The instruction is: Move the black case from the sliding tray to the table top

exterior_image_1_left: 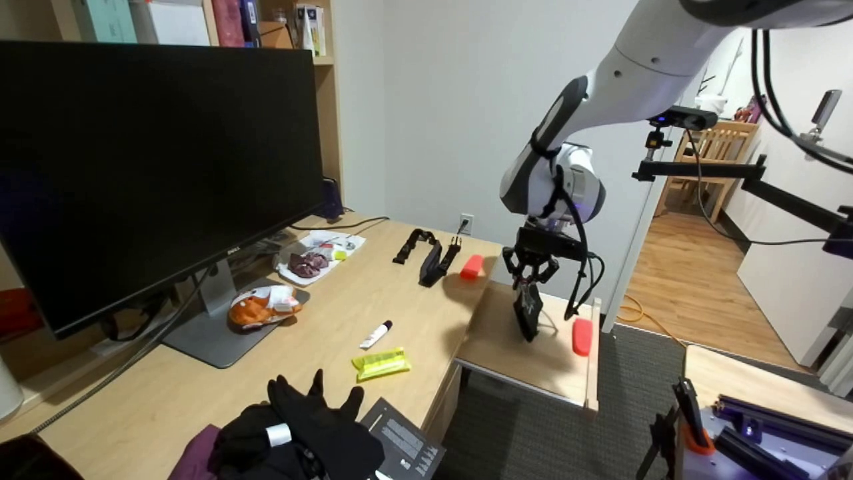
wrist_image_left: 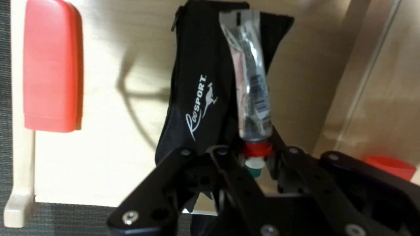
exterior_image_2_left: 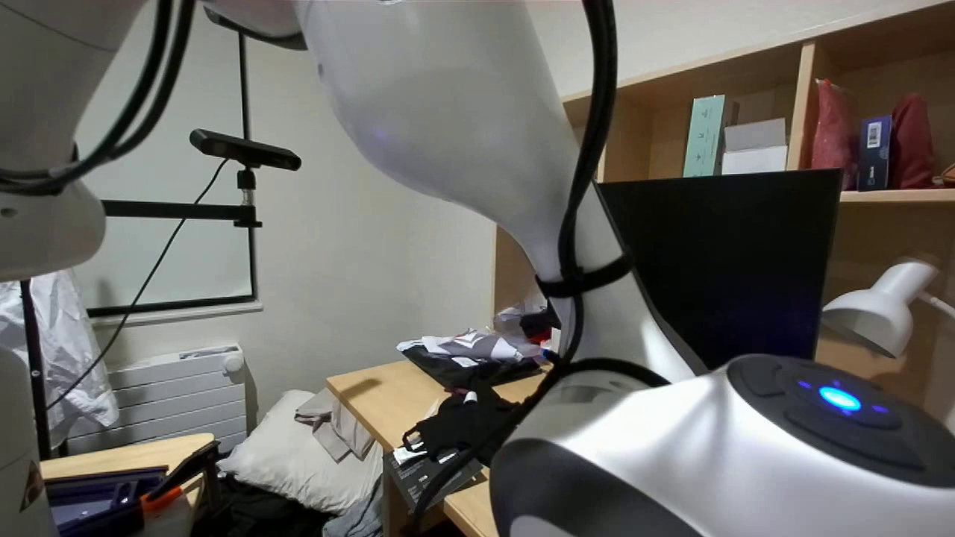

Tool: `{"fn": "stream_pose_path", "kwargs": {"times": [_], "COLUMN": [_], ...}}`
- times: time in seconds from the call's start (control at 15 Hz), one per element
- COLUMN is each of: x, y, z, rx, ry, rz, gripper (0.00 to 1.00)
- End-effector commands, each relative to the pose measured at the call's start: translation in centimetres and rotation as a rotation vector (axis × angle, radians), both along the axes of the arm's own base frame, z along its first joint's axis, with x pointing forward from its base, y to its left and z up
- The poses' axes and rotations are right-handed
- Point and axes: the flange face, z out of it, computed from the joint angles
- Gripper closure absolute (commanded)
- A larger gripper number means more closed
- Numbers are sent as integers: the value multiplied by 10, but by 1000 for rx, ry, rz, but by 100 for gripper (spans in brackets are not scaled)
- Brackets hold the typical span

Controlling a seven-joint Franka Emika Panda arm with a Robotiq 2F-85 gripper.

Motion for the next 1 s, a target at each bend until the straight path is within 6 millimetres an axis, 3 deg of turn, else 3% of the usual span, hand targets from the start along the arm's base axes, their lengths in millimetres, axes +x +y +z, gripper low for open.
{"fn": "stream_pose_path", "kwargs": {"times": [0.0, 0.33, 0.47, 0.93], "x": [21, 50, 58, 77], "y": [35, 66, 80, 124], "z": [14, 16, 28, 121], "rx": [23, 28, 42, 128], "ry": [-18, -11, -21, -127], "rz": [-26, -54, -62, -89], "gripper": [89, 89, 89, 89]}}
